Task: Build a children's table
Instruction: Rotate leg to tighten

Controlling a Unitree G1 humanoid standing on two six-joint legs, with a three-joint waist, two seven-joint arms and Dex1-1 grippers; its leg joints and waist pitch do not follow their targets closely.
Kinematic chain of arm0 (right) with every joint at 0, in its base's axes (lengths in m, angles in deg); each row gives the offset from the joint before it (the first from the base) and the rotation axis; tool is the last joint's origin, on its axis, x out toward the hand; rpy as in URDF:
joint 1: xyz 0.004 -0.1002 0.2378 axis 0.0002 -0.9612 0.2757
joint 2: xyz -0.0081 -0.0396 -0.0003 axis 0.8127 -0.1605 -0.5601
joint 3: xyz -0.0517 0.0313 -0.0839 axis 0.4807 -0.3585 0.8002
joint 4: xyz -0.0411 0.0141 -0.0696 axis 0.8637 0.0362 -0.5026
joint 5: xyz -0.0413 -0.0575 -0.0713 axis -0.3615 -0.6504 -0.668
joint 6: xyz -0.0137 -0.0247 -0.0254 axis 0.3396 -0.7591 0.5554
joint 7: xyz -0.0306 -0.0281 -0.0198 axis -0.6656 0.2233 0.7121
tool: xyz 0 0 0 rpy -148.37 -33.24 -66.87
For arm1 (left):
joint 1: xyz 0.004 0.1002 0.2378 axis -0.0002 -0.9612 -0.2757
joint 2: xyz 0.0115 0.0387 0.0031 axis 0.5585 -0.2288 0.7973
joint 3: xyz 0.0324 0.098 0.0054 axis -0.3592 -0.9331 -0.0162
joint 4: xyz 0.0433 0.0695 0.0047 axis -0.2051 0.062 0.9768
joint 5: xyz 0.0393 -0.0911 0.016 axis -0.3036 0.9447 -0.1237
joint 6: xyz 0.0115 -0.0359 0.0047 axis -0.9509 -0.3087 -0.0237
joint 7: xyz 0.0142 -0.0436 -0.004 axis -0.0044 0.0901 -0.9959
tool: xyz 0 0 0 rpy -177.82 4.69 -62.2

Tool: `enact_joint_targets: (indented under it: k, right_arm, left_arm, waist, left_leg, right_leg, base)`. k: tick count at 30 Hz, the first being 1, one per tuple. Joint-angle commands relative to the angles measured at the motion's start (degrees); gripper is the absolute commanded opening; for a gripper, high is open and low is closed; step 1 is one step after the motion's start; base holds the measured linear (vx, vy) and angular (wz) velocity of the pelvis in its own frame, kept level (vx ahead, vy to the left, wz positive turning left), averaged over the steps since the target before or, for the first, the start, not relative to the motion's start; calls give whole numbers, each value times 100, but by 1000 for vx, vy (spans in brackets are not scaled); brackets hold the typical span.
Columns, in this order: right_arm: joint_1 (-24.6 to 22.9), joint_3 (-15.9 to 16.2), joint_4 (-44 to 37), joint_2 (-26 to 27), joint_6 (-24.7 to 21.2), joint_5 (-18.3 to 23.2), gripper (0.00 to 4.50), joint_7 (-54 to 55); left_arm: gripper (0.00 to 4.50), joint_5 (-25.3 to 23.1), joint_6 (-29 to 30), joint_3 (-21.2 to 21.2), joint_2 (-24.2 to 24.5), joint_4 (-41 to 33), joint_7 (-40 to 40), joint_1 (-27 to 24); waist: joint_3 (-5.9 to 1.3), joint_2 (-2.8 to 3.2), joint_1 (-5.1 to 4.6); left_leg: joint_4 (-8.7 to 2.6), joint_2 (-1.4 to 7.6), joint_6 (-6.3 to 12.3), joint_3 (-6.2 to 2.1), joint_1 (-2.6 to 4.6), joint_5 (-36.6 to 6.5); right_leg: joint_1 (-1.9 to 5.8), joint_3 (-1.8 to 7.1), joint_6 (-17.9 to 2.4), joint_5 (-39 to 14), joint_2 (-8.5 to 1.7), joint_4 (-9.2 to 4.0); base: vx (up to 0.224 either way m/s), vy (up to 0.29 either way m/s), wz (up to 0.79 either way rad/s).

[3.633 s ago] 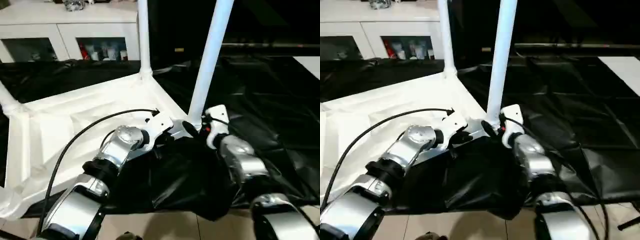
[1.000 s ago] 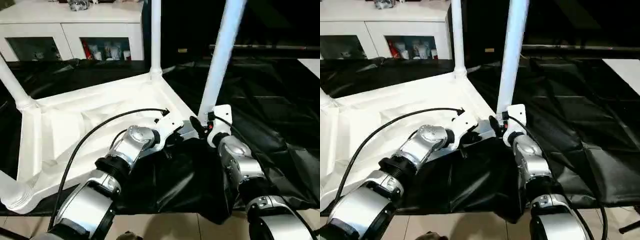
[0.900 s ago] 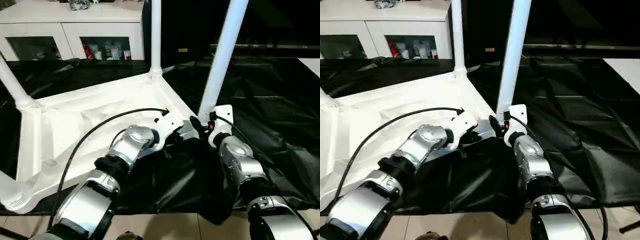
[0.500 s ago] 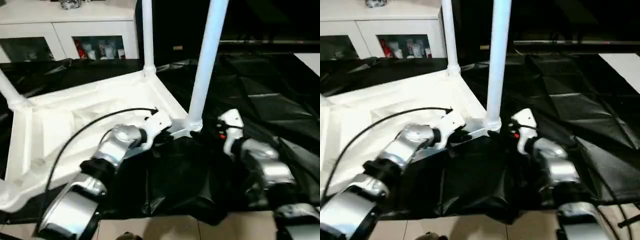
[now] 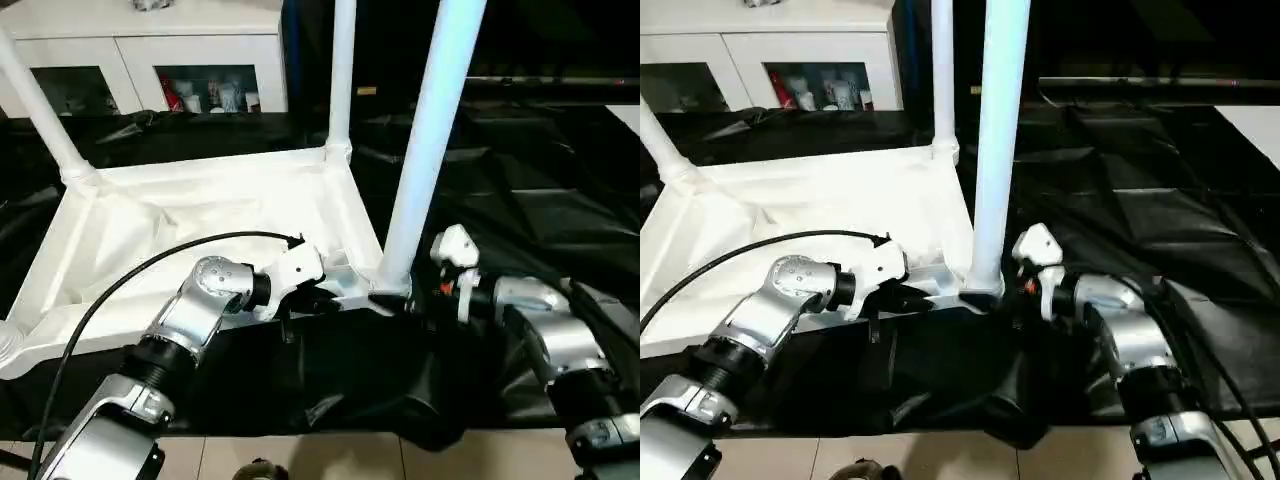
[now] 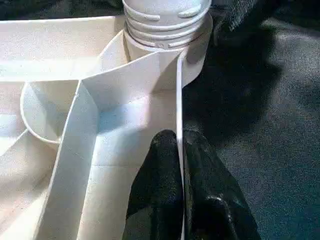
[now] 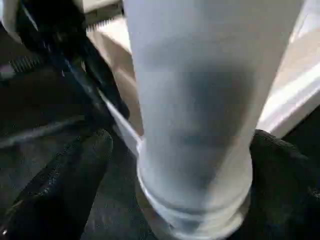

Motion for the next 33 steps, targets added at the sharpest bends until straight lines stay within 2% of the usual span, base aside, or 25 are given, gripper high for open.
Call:
enact_joint_targets:
  k: [1, 2, 7, 12, 17, 23, 25, 28, 29, 31, 32, 33]
  right_arm:
    - [47, 48, 1, -26, 8, -56, 441, -41]
    - [90, 32, 42, 6, 21, -53, 425, 8]
    - [210, -30, 141, 104, -4, 32, 383, 30]
    - [162, -24, 75, 110, -13, 21, 338, -28]
    - [152, 6, 186, 111, 55, -19, 286, -72]
    - [177, -23, 276, 181, 99, -53, 274, 69]
    - [244, -138, 570, 349, 166, -171, 274, 618]
    - [334, -329, 938, 608, 182, -251, 273, 1425]
    - [392, -475, 1237, 873, 131, -311, 273, 2191]
    - [407, -525, 1347, 988, 136, -341, 272, 2515]
    - [488, -667, 1603, 1259, 128, -381, 272, 3314]
    - [532, -729, 1705, 1353, 114, -378, 272, 3599]
  left_arm:
    - [0, 163, 13, -12, -13, -314, -120, -10]
    - [0, 176, 53, -13, -4, -368, -130, -31]
    - [0, 197, 134, -8, 34, -500, -129, -107]
    - [0, 177, 163, 6, 62, -531, -148, -142]
    - [0, 170, 245, -3, 68, -579, -142, -157]
    - [0, 165, 282, 26, 51, -553, -77, -169]
    - [0, 71, 337, 79, -16, -396, 205, -117]
    - [0, -50, 337, 145, -135, -120, 600, 4]
    - [0, -223, 361, 199, -295, 283, 1129, 218]
    - [0, -290, 386, 224, -385, 481, 1376, 333]
    - [0, -353, 435, 297, -626, 897, 1868, 600]
    - [0, -360, 469, 328, -721, 1039, 2040, 695]
  waist:
    - [-396, -95, -1]
    - [-395, -119, -7]
    - [-389, -103, -12]
    - [-410, -103, -5]
    - [-415, -94, -1]
    - [-416, -113, 2]
    - [-417, -109, -4]
    - [-404, -110, -58]
    - [-368, -87, -115]
    - [-371, -99, -135]
    - [-360, -94, -143]
    - [-352, -87, -159]
  left_leg:
    - [-386, 370, 404, -166, 160, -1118]
    - [-384, 368, 415, -163, 160, -1104]
    - [-382, 362, 400, -160, 167, -1129]
    - [-360, 356, 468, -160, 158, -927]
    - [-351, 357, 489, -160, 164, -919]
    - [-343, 353, 498, -158, 159, -890]
    - [-342, 353, 494, -156, 164, -883]
    - [-366, 338, 367, -170, 163, -1032]
    - [-393, 323, 220, -169, 183, -1289]
    - [-412, 321, 81, -182, 211, -1480]
    - [-425, 326, -2, -190, 212, -1615]
    - [-434, 309, -89, -196, 244, -1778]
  right_leg:
    - [237, 238, -1471, -798, -386, -377]
    - [239, 240, -1475, -787, -388, -377]
    - [225, 242, -1445, -937, -384, -387]
    - [239, 235, -1469, -619, -374, -346]
    - [238, 231, -1496, -598, -369, -341]
    - [244, 232, -1504, -591, -377, -335]
    - [234, 236, -1508, -618, -381, -338]
    - [235, 232, -1485, -837, -382, -366]
    - [193, 246, -1425, -1193, -371, -419]
    - [206, 237, -1342, -1479, -379, -443]
    - [196, 245, -1254, -1675, -392, -473]
    - [167, 244, -1194, -1901, -397, -504]
  base:
    - [0, 0, 0]
    - [0, 0, 0]
    - [0, 0, 0]
    - [0, 0, 0]
    - [0, 0, 0]
    - [0, 0, 0]
    - [0, 0, 0]
    - [0, 0, 0]
    - [0, 0, 0]
    - [0, 0, 0]
    - [0, 0, 0]
    - [0, 0, 0]
